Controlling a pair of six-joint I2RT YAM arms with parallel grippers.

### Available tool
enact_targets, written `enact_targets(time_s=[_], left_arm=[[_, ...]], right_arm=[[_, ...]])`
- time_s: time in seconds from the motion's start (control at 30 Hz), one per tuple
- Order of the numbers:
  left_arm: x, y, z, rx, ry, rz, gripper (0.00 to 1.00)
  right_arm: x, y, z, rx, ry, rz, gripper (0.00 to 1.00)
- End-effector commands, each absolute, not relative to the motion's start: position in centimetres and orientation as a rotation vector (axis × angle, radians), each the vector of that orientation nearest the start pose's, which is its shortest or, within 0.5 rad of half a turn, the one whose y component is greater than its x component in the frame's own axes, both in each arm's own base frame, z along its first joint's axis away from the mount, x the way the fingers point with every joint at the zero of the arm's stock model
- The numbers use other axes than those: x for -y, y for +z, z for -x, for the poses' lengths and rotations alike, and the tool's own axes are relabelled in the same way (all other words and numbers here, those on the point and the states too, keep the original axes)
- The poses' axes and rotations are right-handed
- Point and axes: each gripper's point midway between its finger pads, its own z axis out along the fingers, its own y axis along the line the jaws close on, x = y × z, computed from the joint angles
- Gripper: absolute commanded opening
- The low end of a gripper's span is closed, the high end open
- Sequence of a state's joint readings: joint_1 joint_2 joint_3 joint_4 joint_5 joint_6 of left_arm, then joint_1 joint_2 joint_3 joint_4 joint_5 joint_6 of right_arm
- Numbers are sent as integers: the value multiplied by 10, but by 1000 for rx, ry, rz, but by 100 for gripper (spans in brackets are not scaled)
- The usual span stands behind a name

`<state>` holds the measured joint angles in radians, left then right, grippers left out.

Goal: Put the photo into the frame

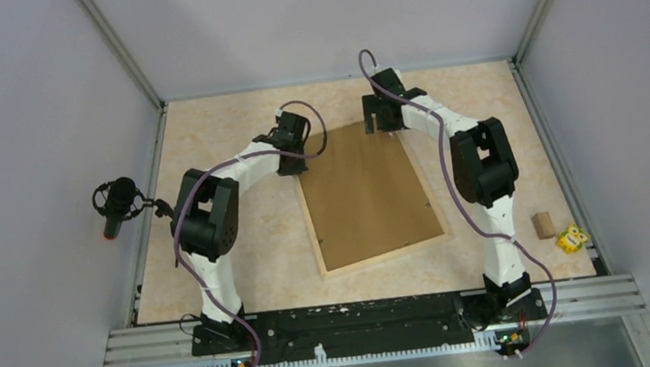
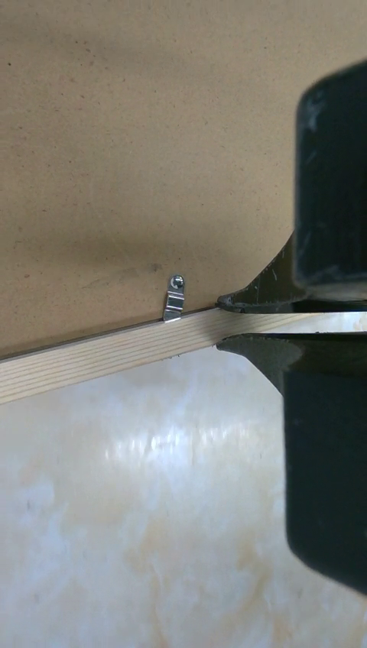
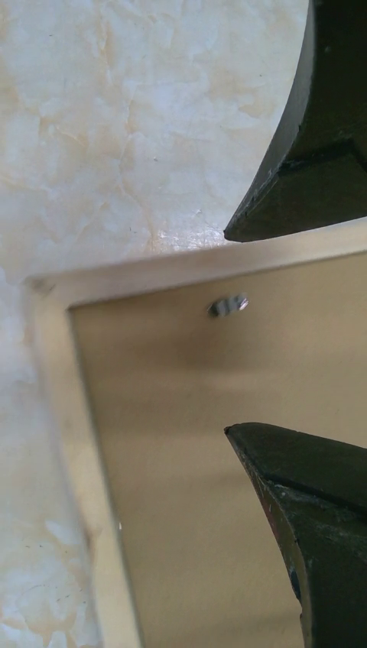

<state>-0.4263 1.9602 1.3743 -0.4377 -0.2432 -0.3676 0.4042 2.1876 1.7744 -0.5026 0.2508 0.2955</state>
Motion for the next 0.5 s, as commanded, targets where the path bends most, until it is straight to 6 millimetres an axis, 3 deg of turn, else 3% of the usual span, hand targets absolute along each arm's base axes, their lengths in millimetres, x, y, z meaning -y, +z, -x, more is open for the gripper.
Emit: enact_targets(time_s=[0.0,0.47], left_arm=[[201,26,-403,-2613,-149,-158,0],[192,23,-403,-2633,-79,-91,0]], right_arm=[[-183,72,-515,-2404,-29,25,85],[-137,90,-476,-2357,-178,-137,85]])
